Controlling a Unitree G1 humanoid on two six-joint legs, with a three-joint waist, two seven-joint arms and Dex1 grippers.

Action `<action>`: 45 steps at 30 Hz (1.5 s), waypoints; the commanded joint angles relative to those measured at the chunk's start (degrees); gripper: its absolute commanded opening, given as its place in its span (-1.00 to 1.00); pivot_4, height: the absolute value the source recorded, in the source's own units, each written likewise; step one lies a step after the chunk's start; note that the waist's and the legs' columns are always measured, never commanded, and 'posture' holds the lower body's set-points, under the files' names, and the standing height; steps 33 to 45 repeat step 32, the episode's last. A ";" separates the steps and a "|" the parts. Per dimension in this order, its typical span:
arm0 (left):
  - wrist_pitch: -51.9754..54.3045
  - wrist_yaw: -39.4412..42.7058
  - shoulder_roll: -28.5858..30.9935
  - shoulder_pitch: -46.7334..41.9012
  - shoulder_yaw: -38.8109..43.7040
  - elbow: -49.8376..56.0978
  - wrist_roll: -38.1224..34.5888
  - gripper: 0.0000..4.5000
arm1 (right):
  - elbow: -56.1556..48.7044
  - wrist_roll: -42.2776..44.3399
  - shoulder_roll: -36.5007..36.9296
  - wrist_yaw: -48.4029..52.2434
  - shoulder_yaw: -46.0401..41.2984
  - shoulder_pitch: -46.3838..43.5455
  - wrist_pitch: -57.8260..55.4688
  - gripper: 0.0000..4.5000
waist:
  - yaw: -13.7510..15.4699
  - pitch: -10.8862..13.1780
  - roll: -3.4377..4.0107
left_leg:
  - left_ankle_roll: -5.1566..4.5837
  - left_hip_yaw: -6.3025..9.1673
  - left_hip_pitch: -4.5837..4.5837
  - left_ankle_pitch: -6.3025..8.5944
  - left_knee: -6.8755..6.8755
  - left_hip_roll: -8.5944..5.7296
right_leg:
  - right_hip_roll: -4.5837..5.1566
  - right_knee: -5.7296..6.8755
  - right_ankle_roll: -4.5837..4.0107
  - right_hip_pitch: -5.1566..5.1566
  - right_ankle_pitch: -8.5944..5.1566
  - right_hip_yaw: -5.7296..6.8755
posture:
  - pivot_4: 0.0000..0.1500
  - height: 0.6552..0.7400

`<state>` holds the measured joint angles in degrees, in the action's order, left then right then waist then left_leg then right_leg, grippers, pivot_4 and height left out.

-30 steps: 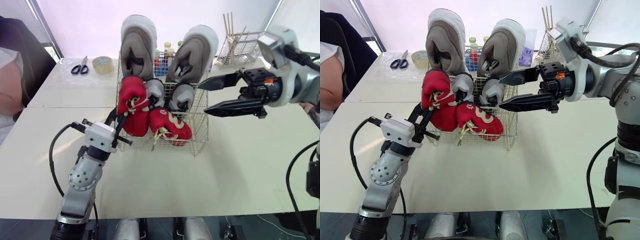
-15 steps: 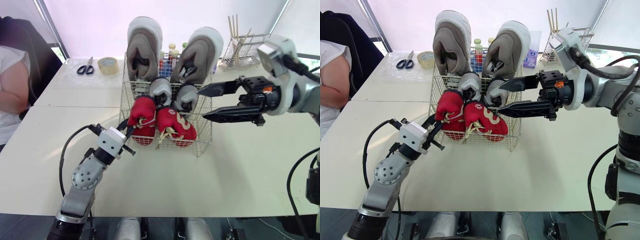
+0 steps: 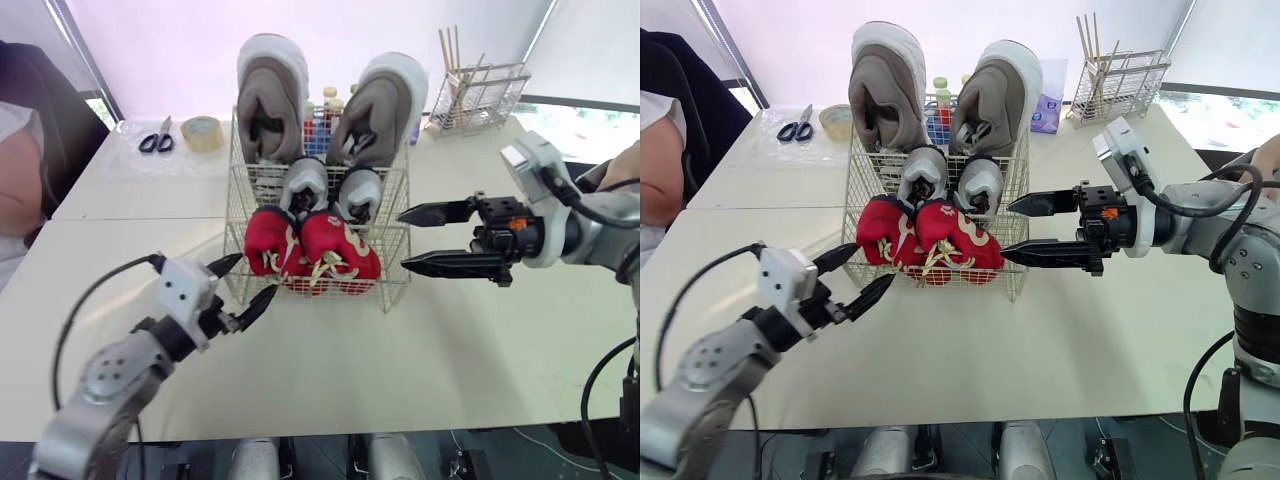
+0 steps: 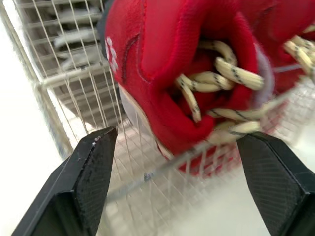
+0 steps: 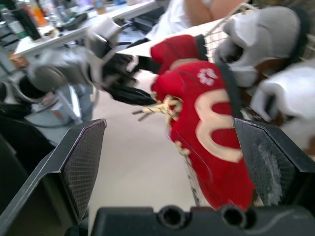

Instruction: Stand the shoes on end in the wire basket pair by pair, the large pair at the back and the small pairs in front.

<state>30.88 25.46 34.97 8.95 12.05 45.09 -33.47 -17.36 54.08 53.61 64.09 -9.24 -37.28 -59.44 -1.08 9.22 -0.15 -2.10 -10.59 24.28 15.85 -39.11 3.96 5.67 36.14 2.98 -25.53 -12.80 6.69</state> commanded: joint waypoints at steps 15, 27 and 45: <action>15.43 14.94 18.43 18.64 31.06 -11.92 -19.74 0.73 | 15.56 -10.91 4.80 4.67 -2.73 7.70 12.69 1.00 | 0.34 0.25 0.07 | 0.26 -0.04 0.09 0.08 0.01 -0.13 | 0.14 -0.10 -0.01 -0.39 -0.02 0.03 | 1.00 0.89; 10.44 17.18 14.20 13.66 21.91 -20.19 -9.43 0.73 | 11.95 -10.88 2.35 1.48 -3.69 14.22 12.68 1.00 | 0.21 0.25 0.07 | 0.29 -0.23 0.26 0.09 0.26 -0.12 | 0.23 -0.11 -0.04 -0.79 -0.02 -0.19 | 1.00 0.89; 9.82 16.62 11.36 12.05 22.70 -20.90 -9.16 0.73 | 16.10 -13.61 1.59 2.62 -1.21 12.77 15.08 1.00 | 0.25 0.25 0.07 | 0.28 -0.24 0.26 0.09 0.25 -0.12 | 0.24 -0.11 -0.04 -0.79 -0.02 -0.20 | 1.00 0.89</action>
